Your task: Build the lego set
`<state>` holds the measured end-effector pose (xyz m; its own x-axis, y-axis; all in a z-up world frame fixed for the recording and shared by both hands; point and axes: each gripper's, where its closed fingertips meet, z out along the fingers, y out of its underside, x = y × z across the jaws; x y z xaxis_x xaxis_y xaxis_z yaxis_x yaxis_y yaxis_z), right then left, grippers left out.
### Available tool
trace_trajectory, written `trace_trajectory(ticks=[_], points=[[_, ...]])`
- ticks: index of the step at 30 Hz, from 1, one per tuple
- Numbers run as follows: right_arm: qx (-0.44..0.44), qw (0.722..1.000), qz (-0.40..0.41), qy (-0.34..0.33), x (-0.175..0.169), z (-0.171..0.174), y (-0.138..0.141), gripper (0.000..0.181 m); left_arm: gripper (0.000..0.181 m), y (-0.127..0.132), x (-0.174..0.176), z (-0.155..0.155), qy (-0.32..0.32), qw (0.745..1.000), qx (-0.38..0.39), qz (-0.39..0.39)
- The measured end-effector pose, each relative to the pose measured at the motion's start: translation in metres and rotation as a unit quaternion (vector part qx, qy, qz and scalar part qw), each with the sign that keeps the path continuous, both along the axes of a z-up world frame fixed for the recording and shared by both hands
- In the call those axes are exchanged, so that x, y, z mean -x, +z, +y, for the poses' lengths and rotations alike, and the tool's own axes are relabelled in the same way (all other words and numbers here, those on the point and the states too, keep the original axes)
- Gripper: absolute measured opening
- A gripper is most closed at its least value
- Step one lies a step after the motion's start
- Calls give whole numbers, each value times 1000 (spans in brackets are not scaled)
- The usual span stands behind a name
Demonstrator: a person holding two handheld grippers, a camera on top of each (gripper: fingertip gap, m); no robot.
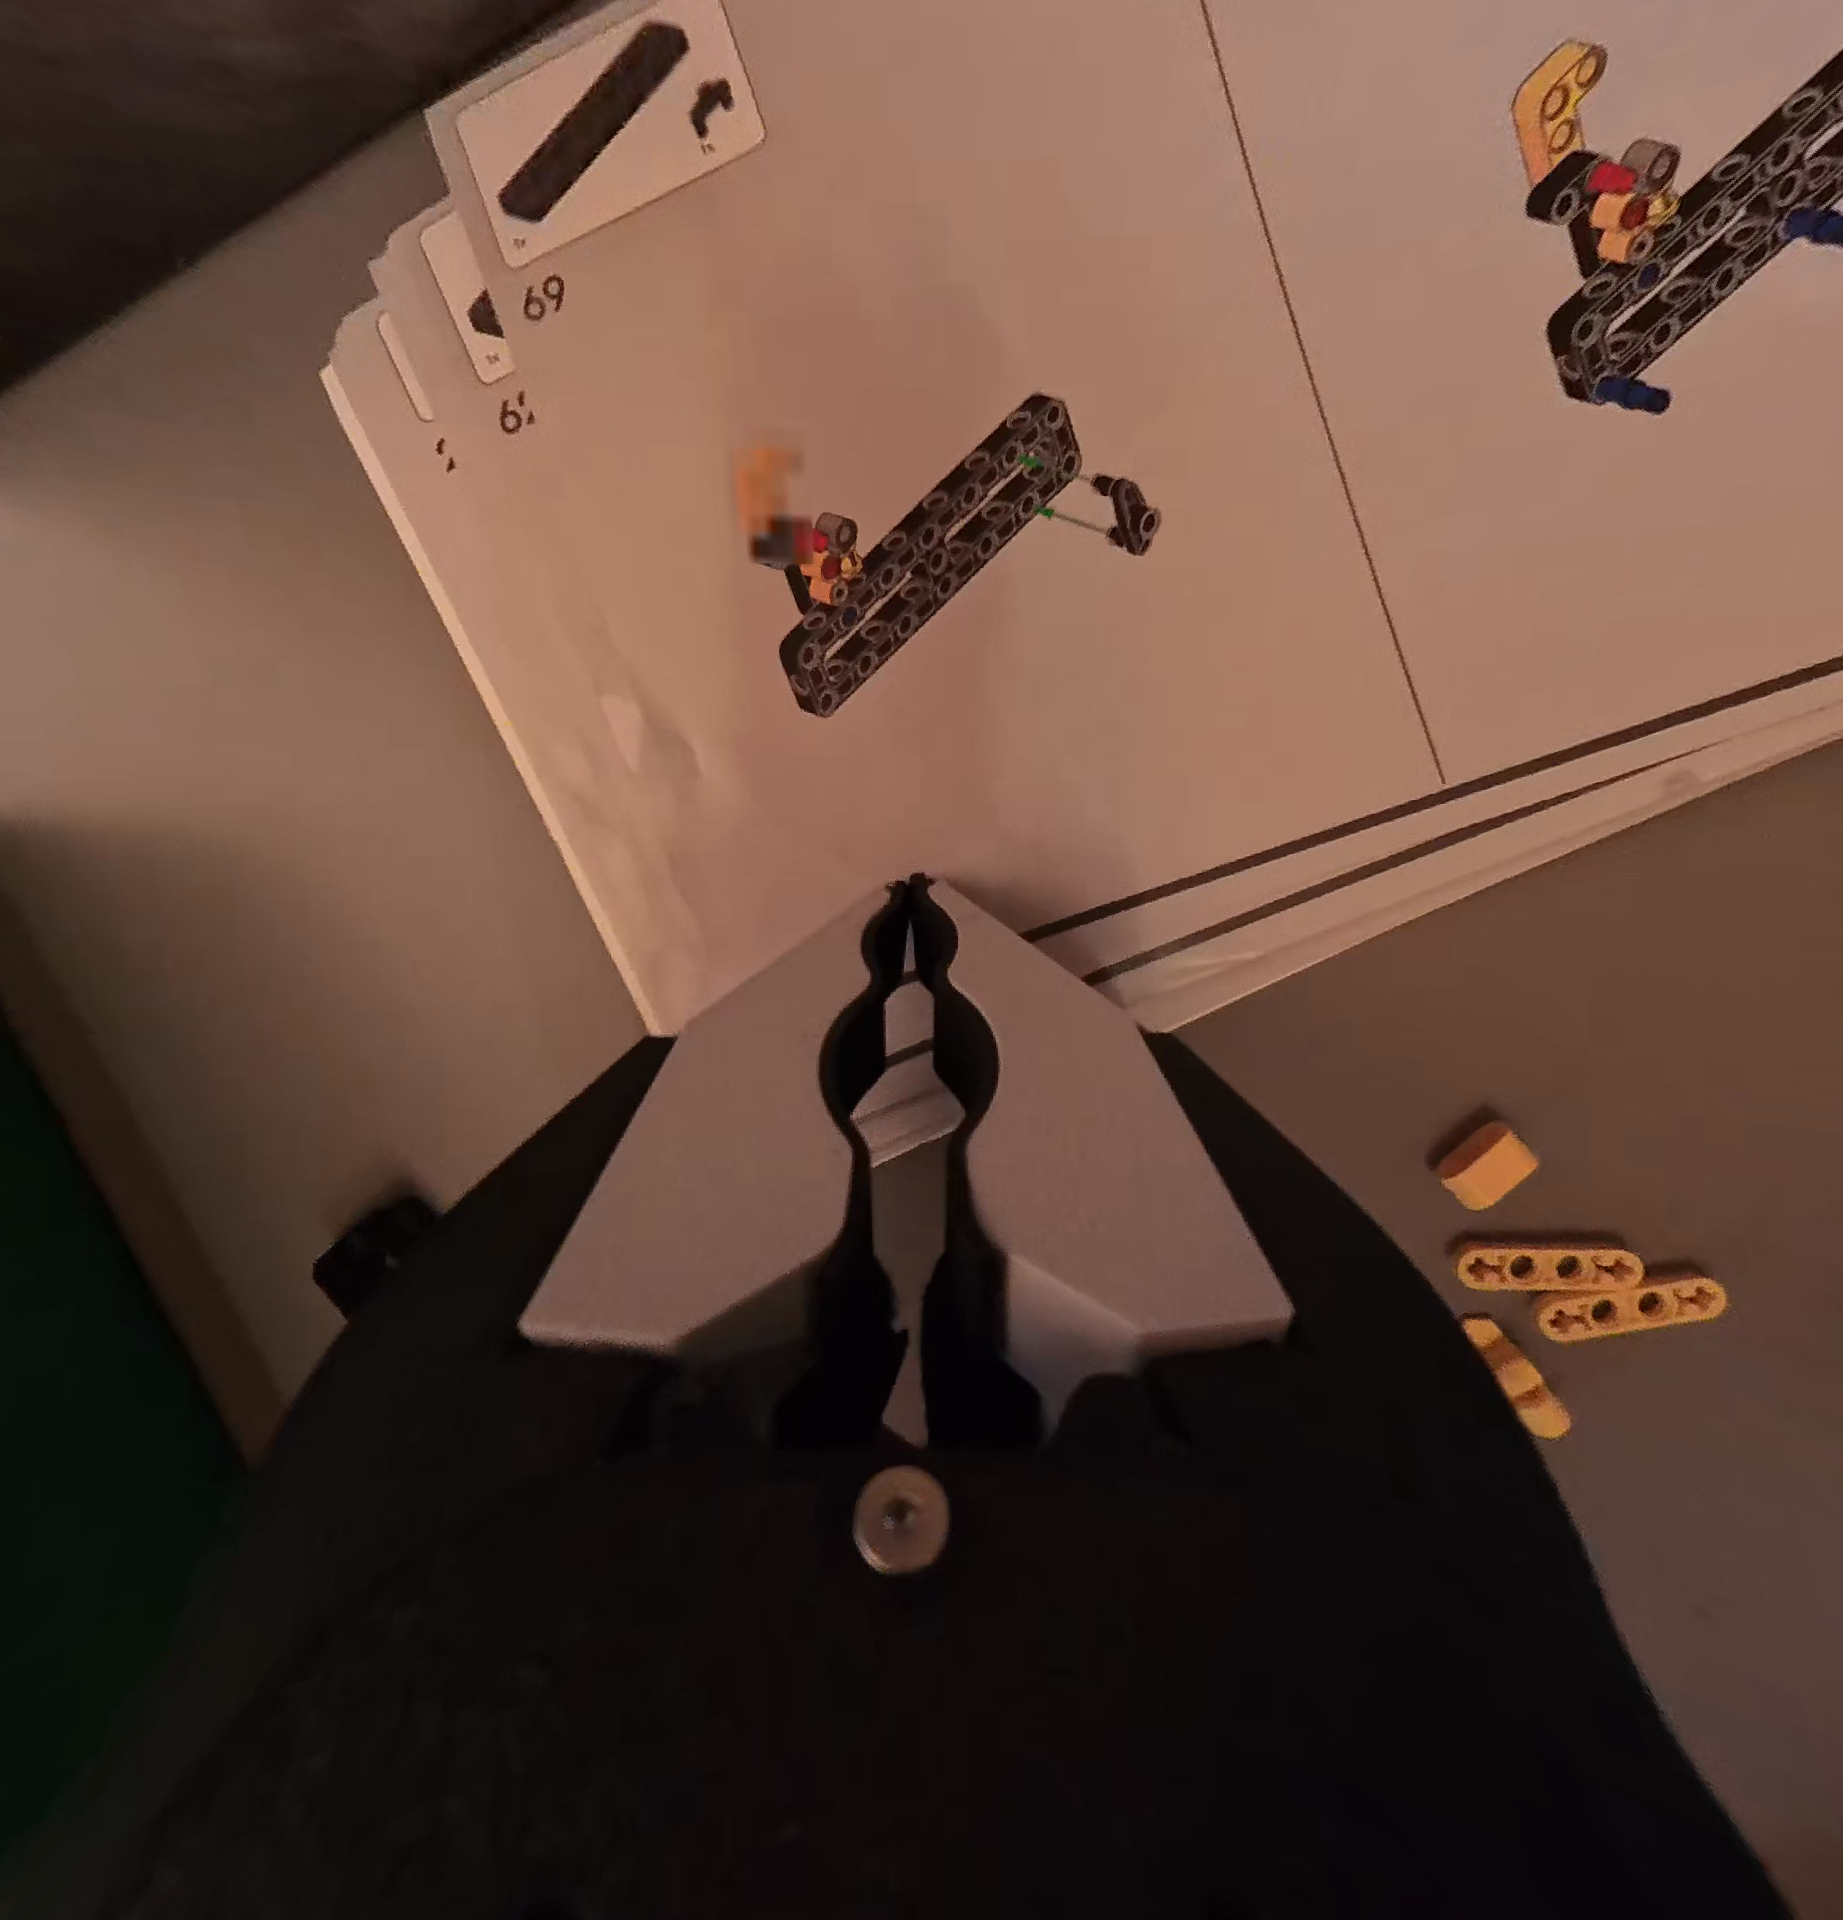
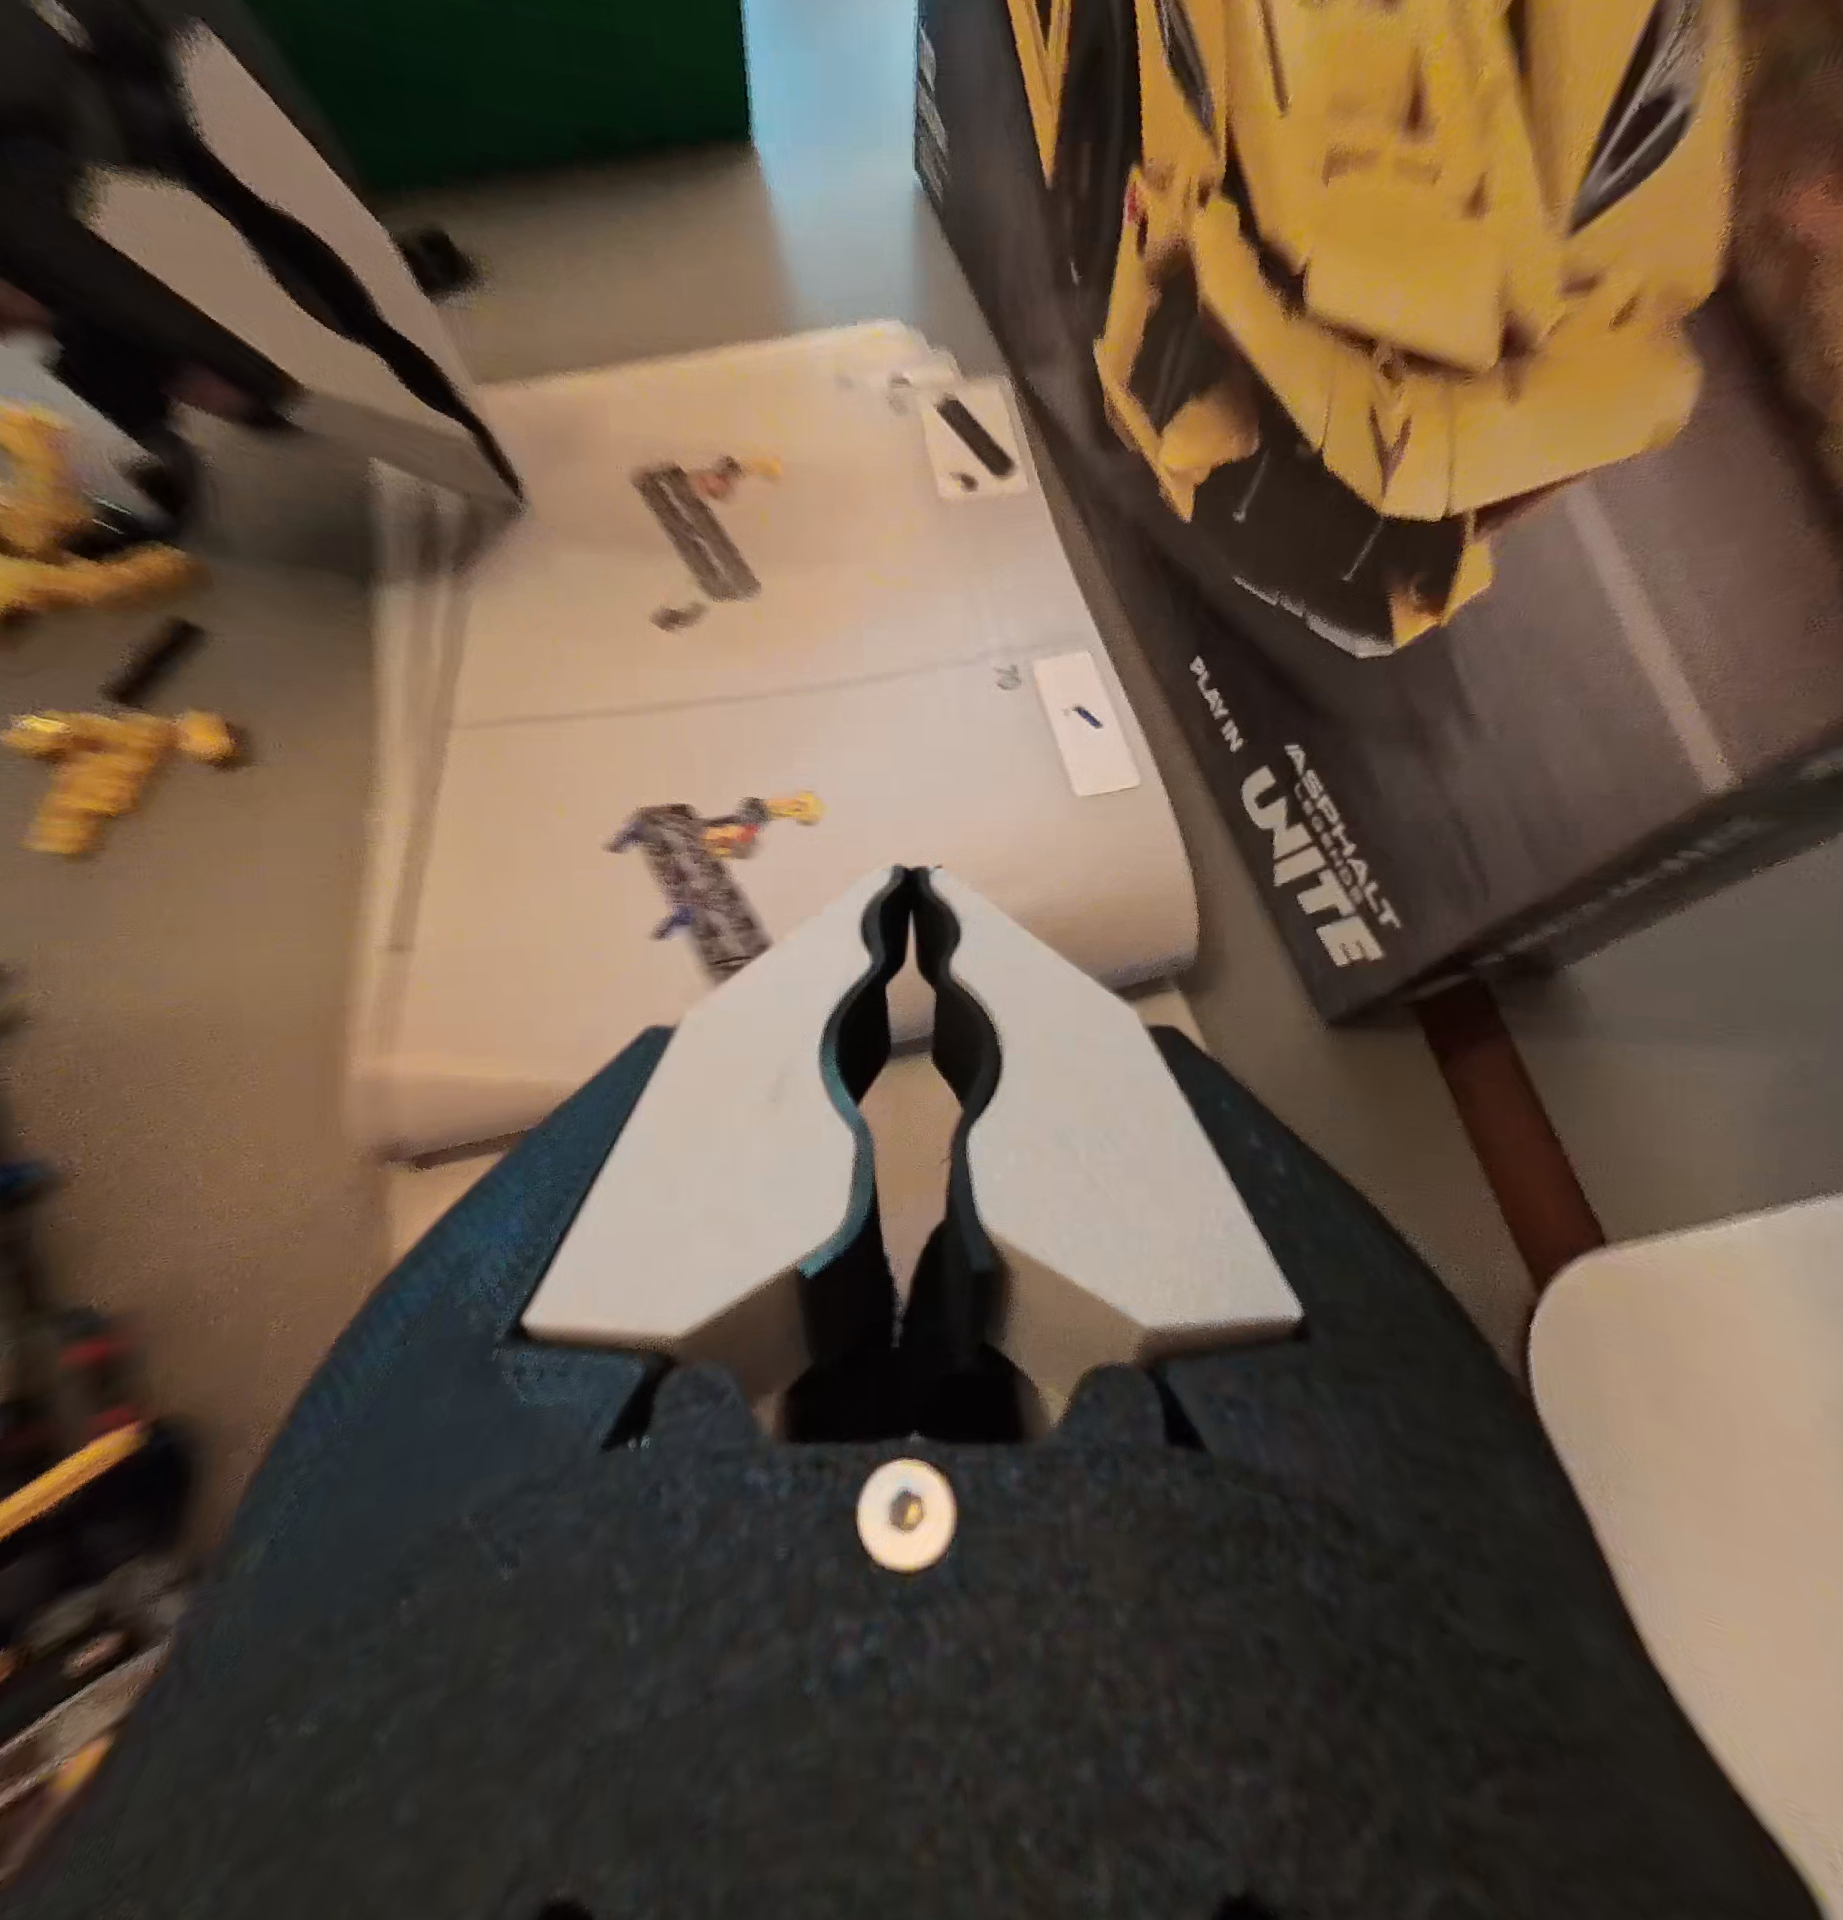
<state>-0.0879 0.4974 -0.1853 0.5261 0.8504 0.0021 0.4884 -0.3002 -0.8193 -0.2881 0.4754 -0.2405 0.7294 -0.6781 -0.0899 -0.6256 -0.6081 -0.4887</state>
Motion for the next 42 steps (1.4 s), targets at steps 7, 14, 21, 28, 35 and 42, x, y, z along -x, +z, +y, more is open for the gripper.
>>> trace_trajectory(ticks=[7, 14, 21, 28, 35, 42], points=[[-87, 976, 43, -196, -74, -92, 67, 3, 3, 63, -63, -32, 17, 972, -27, -232], [-152, 910, 19, -385, -138, -166, 24, 11, 18, 90, -112, -71, -63, 905, -3, -420], [-145, 908, 35, -391, -149, -161, 22, 19, 18, 109, -110, -77, -75, 884, -32, -461], [-116, 904, 51, -408, -149, -161, 13, 25, 18, 102, -123, -89, -108, 893, -43, -434], [-69, 912, 88, -394, -136, -164, 12, 23, 18, 112, -126, -97, -128, 892, -67, -429], [-67, 912, 93, -393, -135, -165, 13, 20, 18, 115, -111, -85, -99, 890, -71, -439]])
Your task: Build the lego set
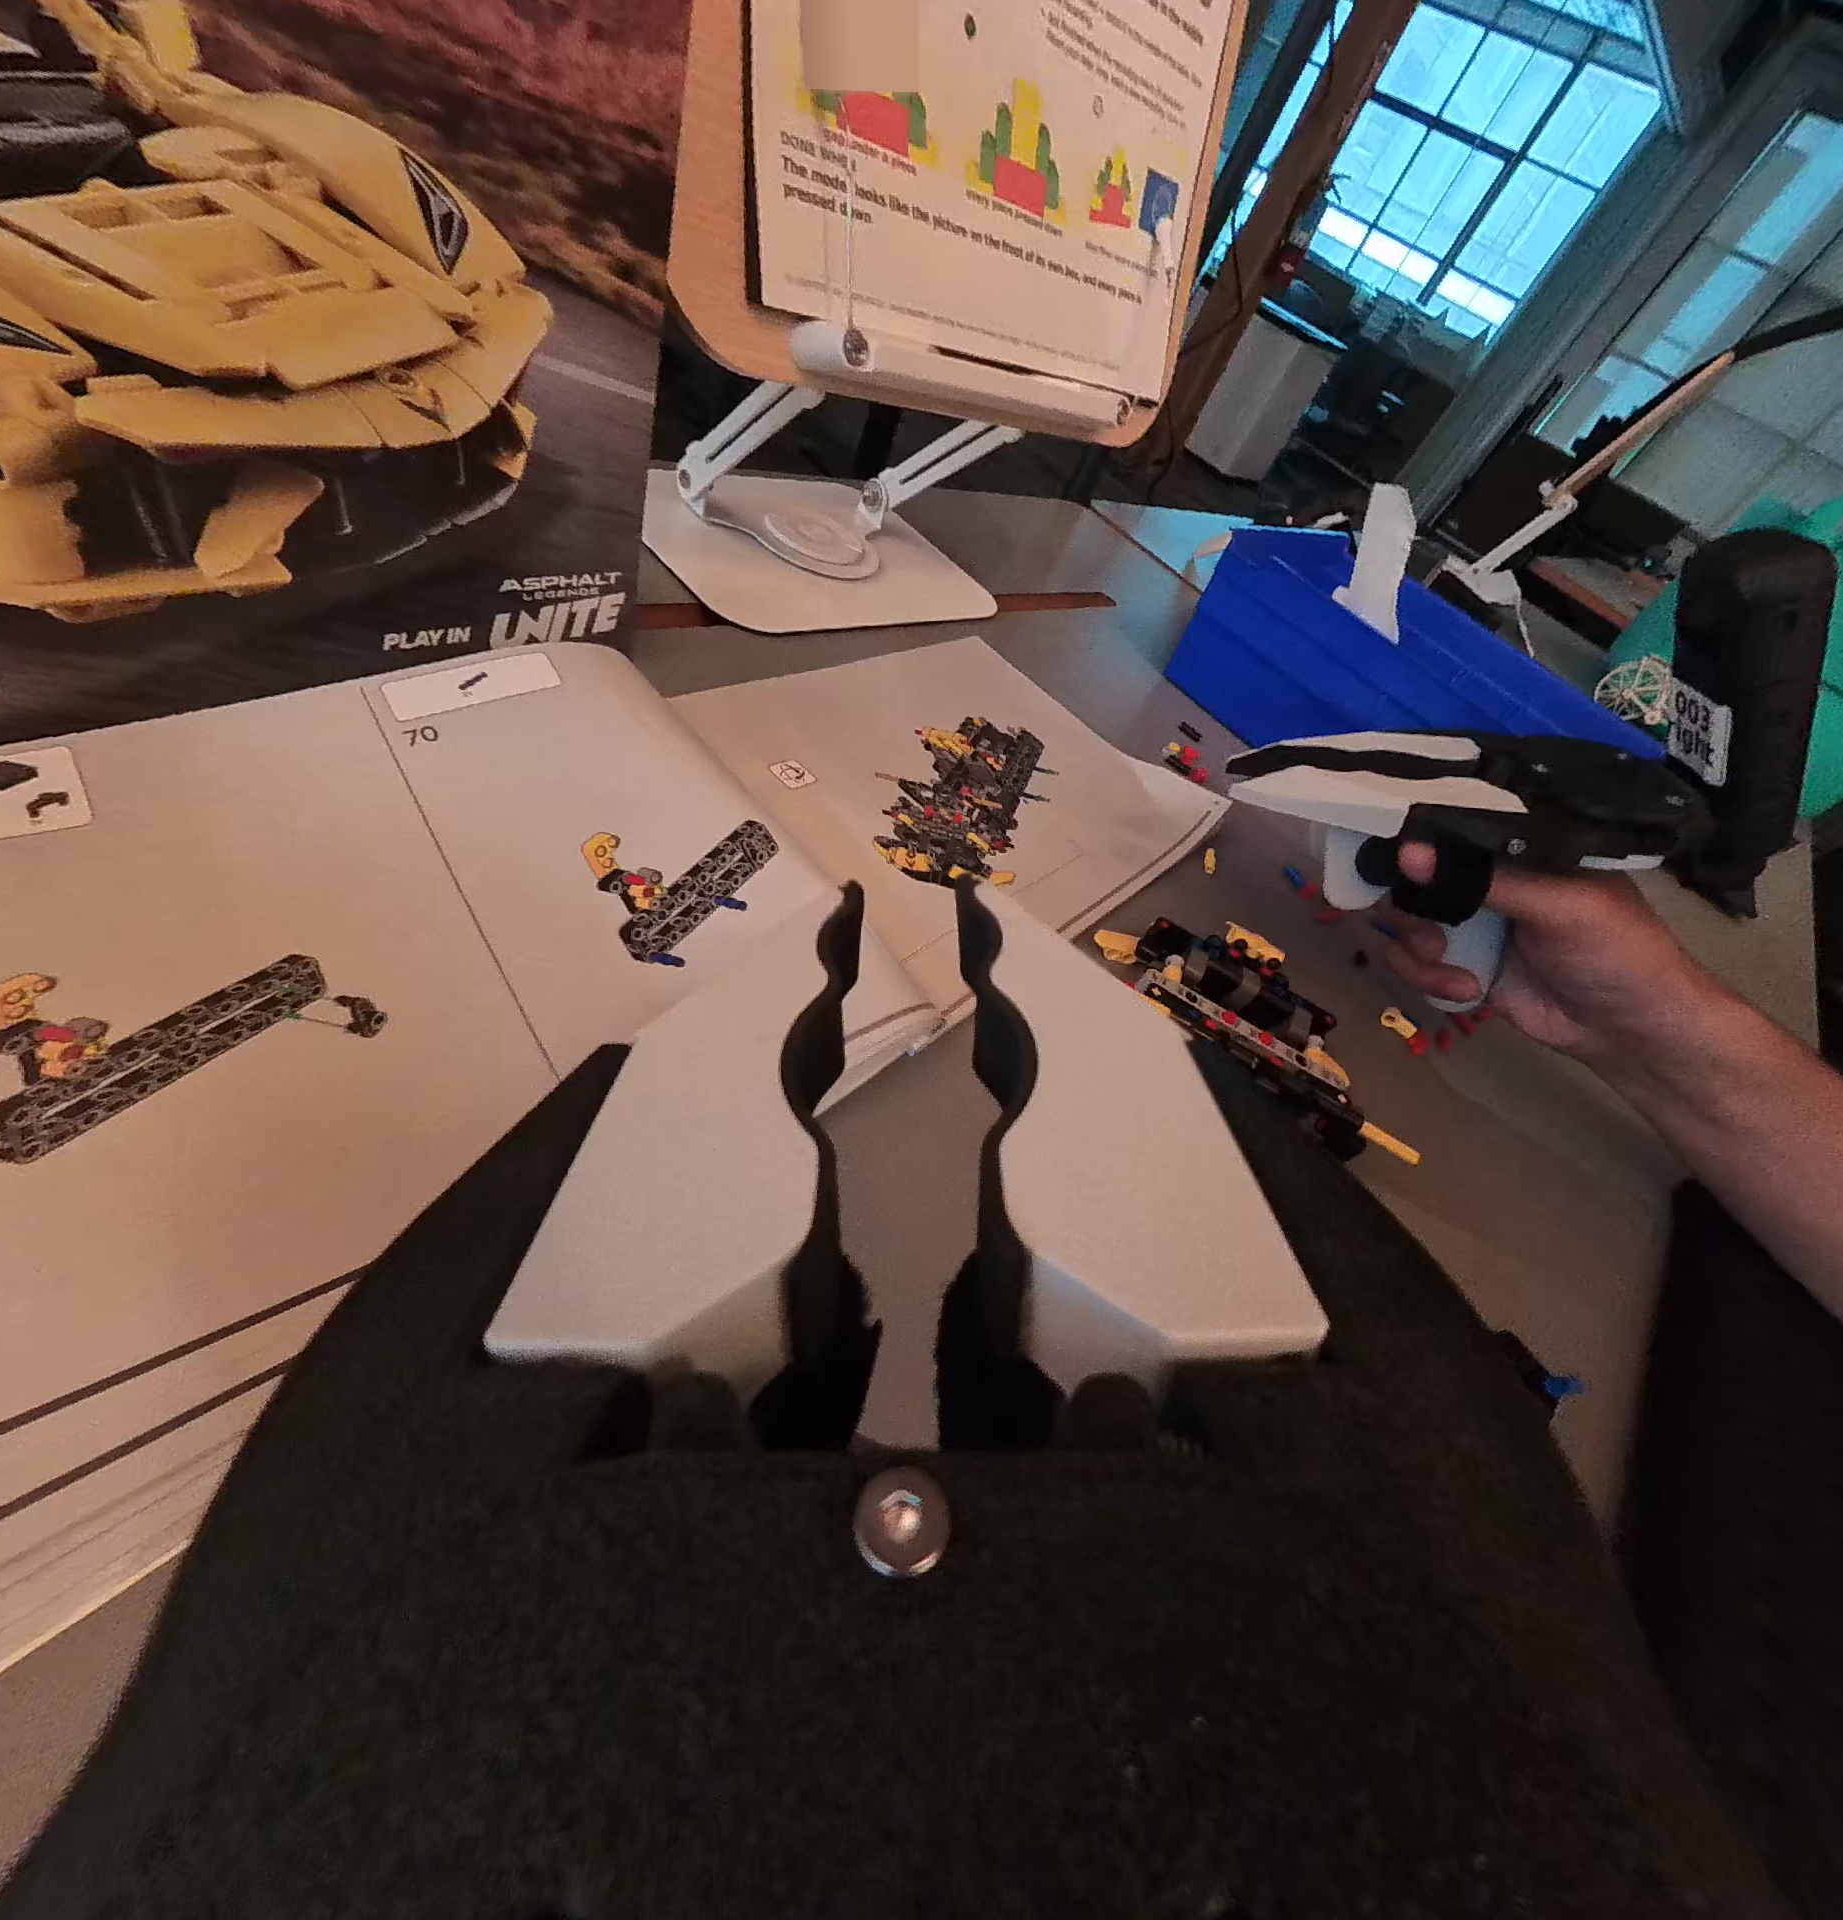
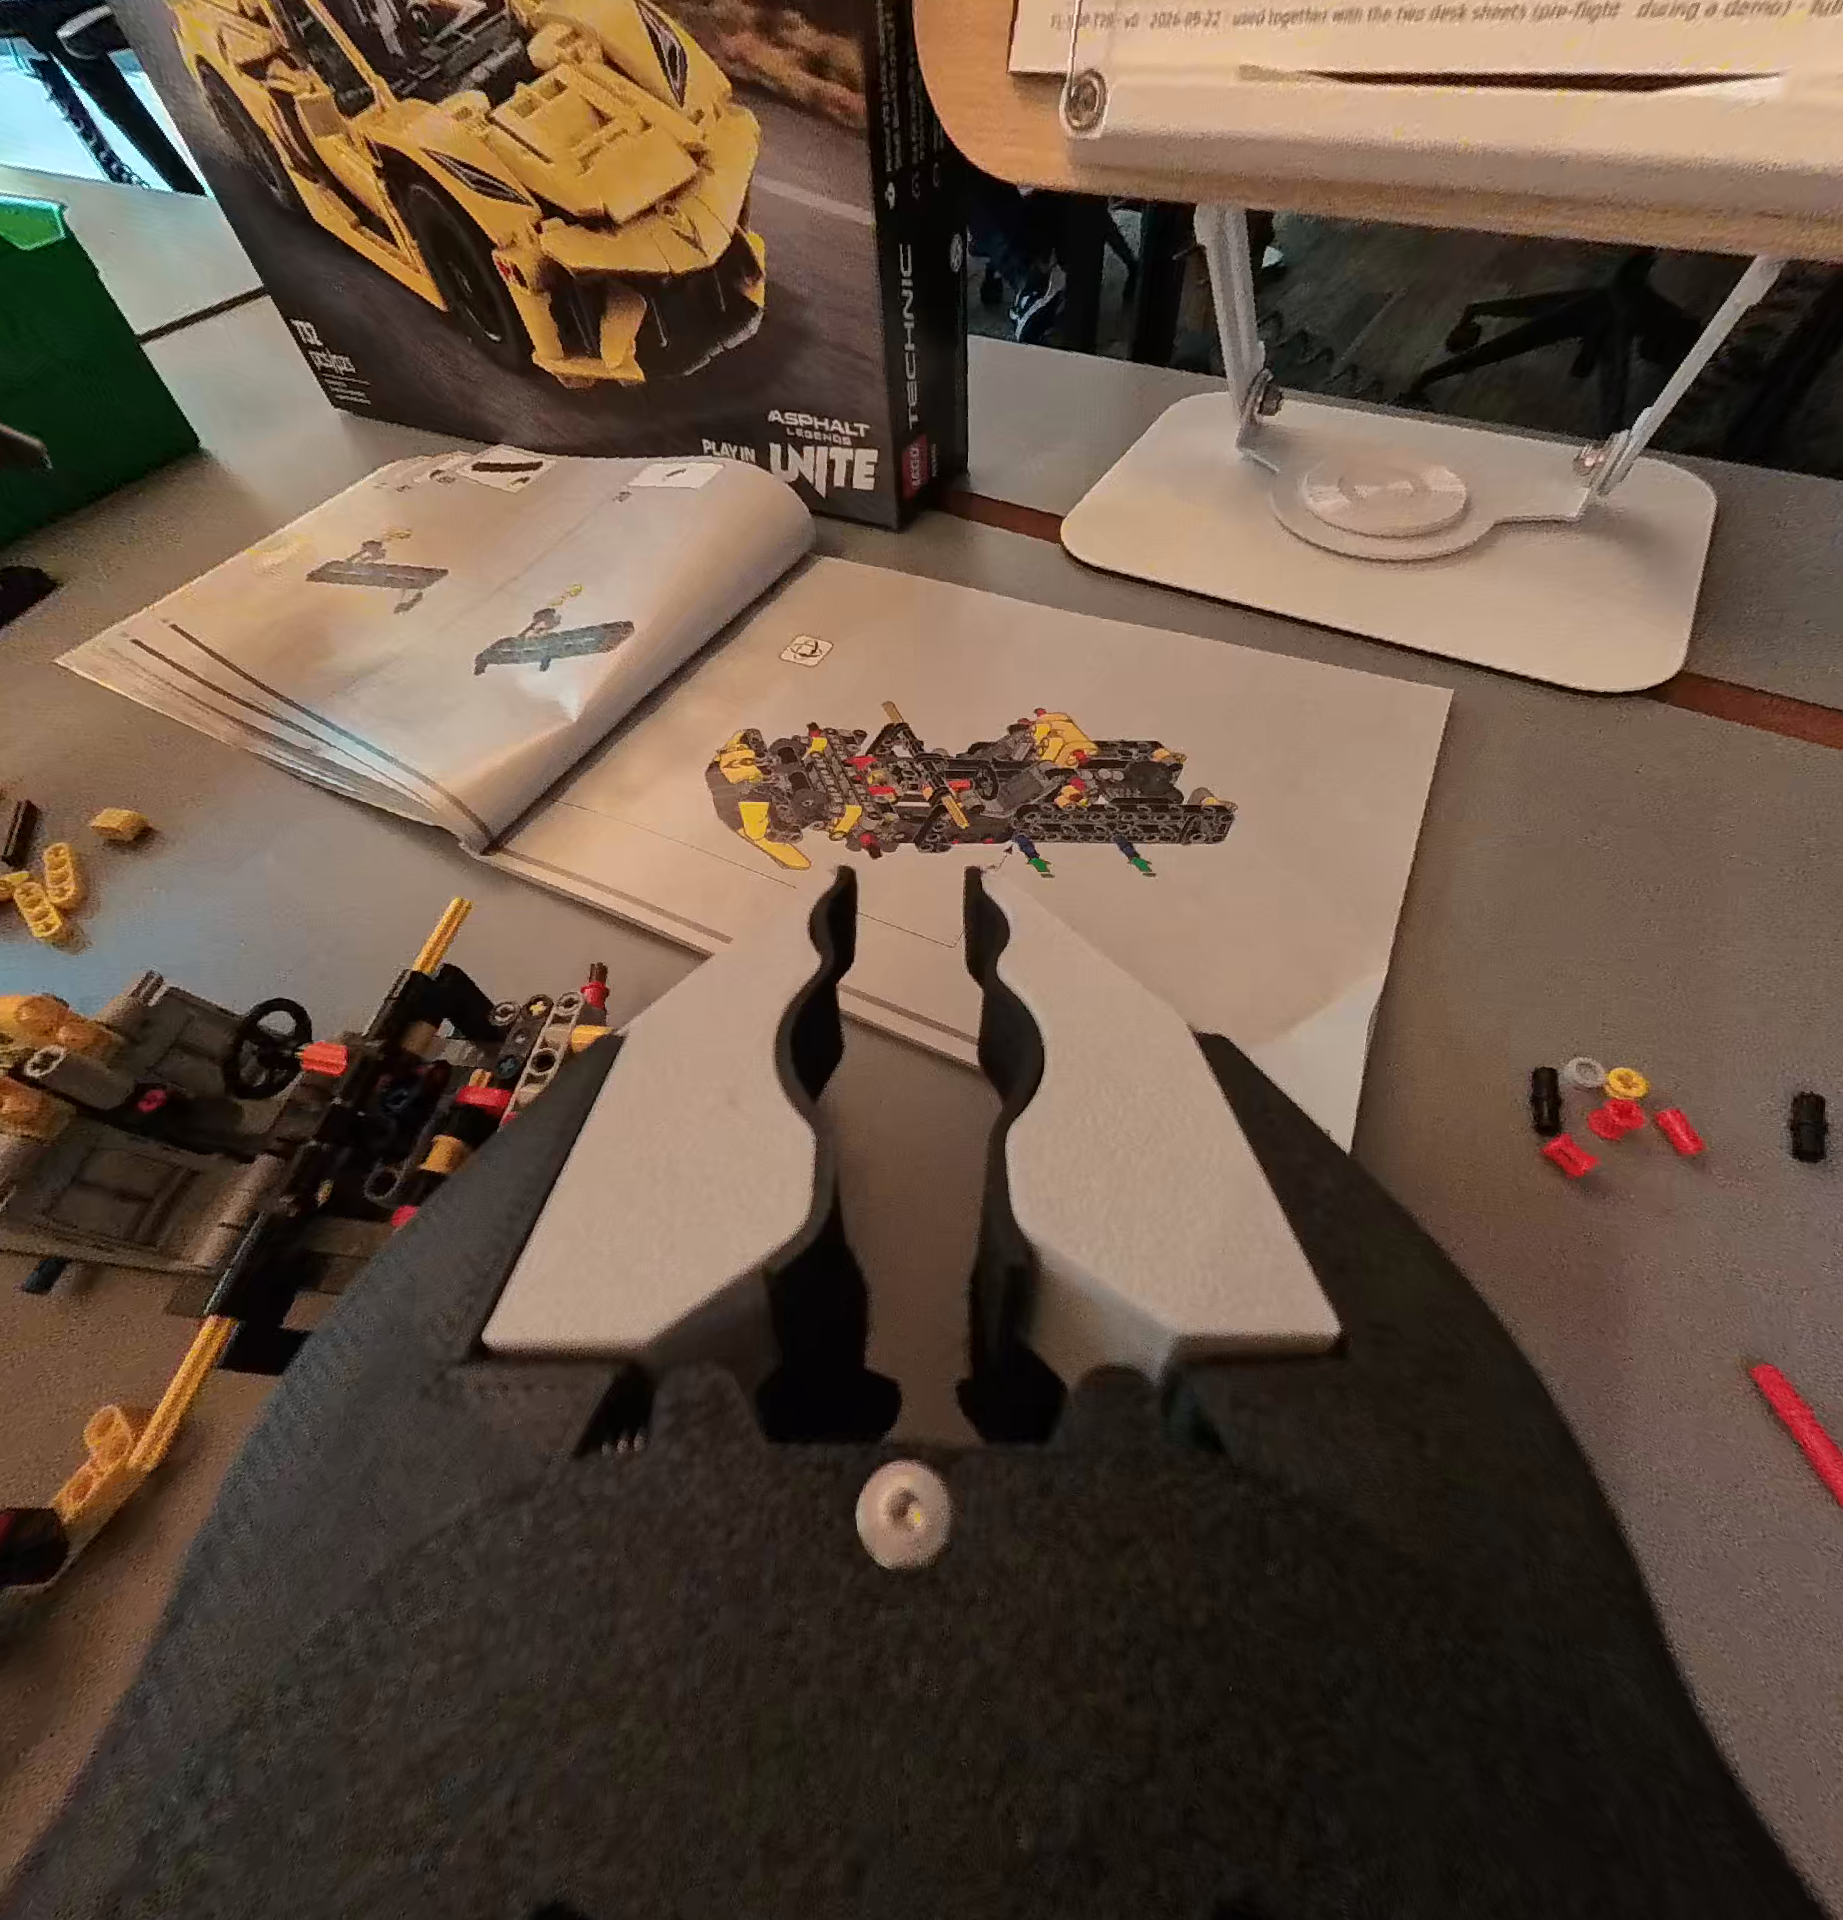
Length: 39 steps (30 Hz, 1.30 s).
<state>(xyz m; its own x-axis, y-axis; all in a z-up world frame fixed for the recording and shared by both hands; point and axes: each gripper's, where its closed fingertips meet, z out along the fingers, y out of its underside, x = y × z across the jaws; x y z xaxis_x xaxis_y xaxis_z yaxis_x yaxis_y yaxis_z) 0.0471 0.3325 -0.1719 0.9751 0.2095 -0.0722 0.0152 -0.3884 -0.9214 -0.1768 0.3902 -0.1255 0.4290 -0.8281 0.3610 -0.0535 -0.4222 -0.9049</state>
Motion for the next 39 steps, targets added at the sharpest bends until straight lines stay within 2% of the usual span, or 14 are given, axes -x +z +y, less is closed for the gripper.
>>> trace_trajectory(ticks=[3, 7, 13, 23, 39], points=[[-1, 1000, 0, -3, -2, -1, 1, 16, 18, -2, 3, 3, 8, 1000, 4, 3], [12, 1000, 24, -2, -5, -1, -3, 15, 18, -16, 9, 12, 36, 998, 13, 43], [13, 999, 35, -7, -9, -2, -4, 12, 17, -63, 47, 42, 140, 973, 46, 177], [30, 999, 20, 5, -6, -2, -12, 12, 17, -70, 62, 51, 165, 962, 40, 213], [38, 999, 14, 4, -7, -2, -16, 11, 17, -72, 62, 51, 163, 962, 47, 214]])
